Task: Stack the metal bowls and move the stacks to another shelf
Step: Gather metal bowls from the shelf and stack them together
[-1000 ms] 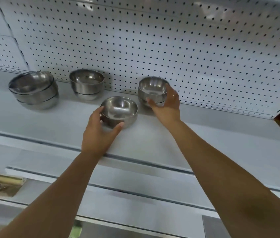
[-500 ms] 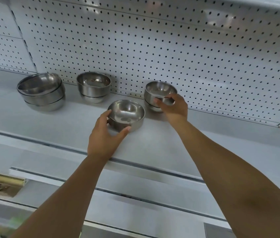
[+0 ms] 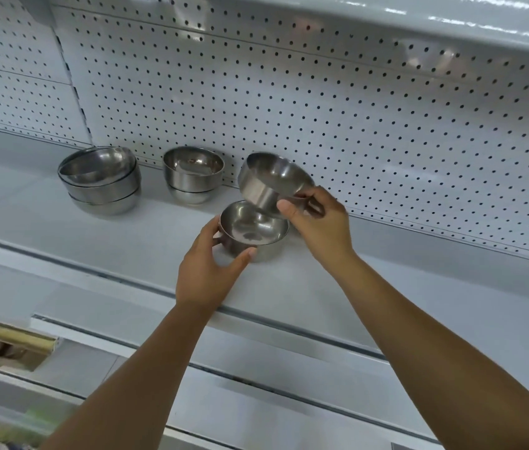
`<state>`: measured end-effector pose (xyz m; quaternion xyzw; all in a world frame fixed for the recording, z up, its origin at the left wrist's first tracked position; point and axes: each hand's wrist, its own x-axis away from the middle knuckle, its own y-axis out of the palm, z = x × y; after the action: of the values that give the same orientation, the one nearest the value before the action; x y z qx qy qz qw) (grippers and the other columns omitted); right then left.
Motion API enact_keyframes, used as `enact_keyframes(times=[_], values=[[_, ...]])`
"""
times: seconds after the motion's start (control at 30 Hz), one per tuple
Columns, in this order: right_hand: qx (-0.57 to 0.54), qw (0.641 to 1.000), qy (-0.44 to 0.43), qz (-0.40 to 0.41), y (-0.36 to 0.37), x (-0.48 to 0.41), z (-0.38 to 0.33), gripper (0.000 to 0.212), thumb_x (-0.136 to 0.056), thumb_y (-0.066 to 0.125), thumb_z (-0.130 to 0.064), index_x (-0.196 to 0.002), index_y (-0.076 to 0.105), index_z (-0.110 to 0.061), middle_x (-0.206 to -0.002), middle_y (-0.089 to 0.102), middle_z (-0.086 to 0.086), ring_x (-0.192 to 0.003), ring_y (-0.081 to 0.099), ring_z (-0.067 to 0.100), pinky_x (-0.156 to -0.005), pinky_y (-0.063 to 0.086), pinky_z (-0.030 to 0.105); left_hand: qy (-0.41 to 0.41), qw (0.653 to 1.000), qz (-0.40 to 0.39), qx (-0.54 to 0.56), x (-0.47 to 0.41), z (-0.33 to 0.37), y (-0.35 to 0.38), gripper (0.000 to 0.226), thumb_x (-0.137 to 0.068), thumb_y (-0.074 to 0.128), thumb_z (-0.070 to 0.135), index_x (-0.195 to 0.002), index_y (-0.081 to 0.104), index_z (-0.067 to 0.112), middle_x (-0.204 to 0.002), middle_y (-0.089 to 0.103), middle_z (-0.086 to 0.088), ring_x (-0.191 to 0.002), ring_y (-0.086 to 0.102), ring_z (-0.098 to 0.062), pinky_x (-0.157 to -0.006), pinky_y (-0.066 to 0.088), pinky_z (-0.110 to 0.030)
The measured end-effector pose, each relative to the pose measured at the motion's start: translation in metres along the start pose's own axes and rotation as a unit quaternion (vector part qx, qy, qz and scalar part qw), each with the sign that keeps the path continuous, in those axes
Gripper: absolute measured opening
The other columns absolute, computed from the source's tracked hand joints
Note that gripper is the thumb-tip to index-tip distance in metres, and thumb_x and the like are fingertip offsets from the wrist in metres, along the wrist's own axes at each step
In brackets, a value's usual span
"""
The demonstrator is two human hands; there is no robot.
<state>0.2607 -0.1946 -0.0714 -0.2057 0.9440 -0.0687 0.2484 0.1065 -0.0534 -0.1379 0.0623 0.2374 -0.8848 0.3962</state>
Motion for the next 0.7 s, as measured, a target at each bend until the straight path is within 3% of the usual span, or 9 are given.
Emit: enact_keyframes(times=[0.1,0.23,0.37,0.53,0.7], values=[[0.019,0.999,-0.003,-0.036,0.012,0.012,0.004,0.027,-0.076,0.087,-0.045,-0.096,0.072,-0.035,-0.101,0.072,-0.020,-0.104,0.068,0.006,-0.095,0.054,0.026,-0.002,1.000,0.005,-0.003,0.002,0.004,0.000,0.076,-0.079,0.080,0.056,-0.144,0.045,0.037,-0.124,0.056,0.031,-0.122,0.059,-0.001,-0.104,0.051,-0.033],[0.053,0.997,0.000,-0.051,0.019,0.024,0.010,0.029,-0.077,0.089,-0.039,-0.097,0.069,-0.034,-0.106,0.070,-0.016,-0.106,0.062,-0.001,-0.091,0.045,0.012,-0.011,1.000,0.006,-0.005,0.002,0.001,-0.001,0.070,-0.080,0.080,0.055,-0.140,0.049,0.039,-0.114,0.054,0.040,-0.120,0.058,0.003,-0.102,0.050,-0.029],[0.061,0.996,-0.006,-0.064,0.021,0.032,0.016,0.034,-0.078,0.087,-0.041,-0.105,0.069,-0.031,-0.109,0.069,-0.018,-0.110,0.062,0.001,-0.095,0.046,0.015,-0.016,1.000,0.009,-0.005,0.000,0.002,0.000,0.071,-0.078,0.081,0.056,-0.140,0.053,0.036,-0.116,0.058,0.031,-0.118,0.058,0.003,-0.101,0.048,-0.025],[0.039,0.998,0.015,-0.043,0.027,0.040,0.025,0.059,-0.079,0.085,-0.046,-0.131,0.061,-0.030,-0.129,0.062,-0.020,-0.125,0.055,-0.003,-0.105,0.043,0.015,-0.020,1.000,0.006,-0.003,-0.001,0.000,0.001,0.066,-0.081,0.080,0.054,-0.140,0.055,0.036,-0.120,0.061,0.027,-0.117,0.057,0.003,-0.100,0.045,-0.023],[0.050,0.998,0.017,-0.031,0.031,0.044,0.032,0.089,-0.084,0.078,-0.052,-0.156,0.035,-0.024,-0.151,0.053,-0.004,-0.138,0.051,0.008,-0.114,0.043,0.024,-0.020,1.000,0.011,0.009,-0.001,-0.002,0.001,0.052,-0.089,0.073,0.051,-0.136,0.059,0.034,-0.116,0.065,0.023,-0.116,0.060,0.001,-0.102,0.047,-0.027]])
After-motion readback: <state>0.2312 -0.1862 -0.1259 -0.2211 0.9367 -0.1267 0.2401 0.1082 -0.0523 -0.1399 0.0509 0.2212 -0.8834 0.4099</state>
